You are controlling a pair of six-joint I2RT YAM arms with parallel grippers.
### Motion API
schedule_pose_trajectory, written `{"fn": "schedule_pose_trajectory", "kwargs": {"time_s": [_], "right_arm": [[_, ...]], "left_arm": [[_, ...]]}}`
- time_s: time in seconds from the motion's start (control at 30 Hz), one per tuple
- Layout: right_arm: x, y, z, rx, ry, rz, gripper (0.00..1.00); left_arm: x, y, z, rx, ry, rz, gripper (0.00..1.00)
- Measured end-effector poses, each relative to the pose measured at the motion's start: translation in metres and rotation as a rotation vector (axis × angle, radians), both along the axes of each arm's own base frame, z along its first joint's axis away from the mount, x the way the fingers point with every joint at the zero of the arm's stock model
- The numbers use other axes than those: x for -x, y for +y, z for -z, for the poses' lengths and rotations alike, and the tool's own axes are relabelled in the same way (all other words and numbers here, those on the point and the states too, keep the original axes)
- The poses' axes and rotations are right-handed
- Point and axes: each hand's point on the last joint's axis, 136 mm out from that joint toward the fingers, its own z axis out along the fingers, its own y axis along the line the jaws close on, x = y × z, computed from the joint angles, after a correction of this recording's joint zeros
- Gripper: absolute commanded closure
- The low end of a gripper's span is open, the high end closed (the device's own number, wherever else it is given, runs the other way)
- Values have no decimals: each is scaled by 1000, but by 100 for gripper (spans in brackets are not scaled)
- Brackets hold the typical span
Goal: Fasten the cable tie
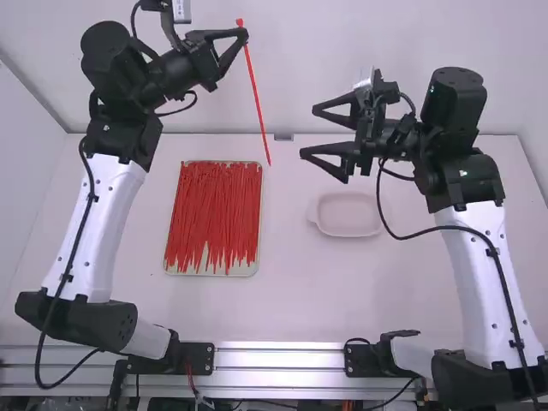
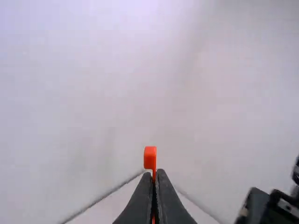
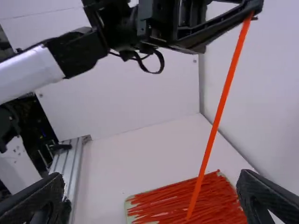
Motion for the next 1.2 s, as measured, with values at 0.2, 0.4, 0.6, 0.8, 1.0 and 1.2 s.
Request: {"fn": "schedule_pose_trajectory", "kwargs": {"time_s": [0.2,0.4,0.6,0.8,1.0,1.2], "right_arm": [[0,8,15,33,-42,-11,2],[4,18,29,93,-271,-72,2],[11,22,36,153,-535,-131,2],[11,17,44,216,-765,-163,2],[17,13,57,273,-954,-220,2],[25,11,68,307,-1079,-279,2]], "left_arm": [[-13,14,0,-38,-13,-128,98],[-39,19,15,-54,26,-182,98],[-76,16,60,-73,164,-190,98],[-86,9,101,-48,344,-145,98],[-66,-11,108,27,474,27,98],[-46,-28,120,120,656,200,98]]}}
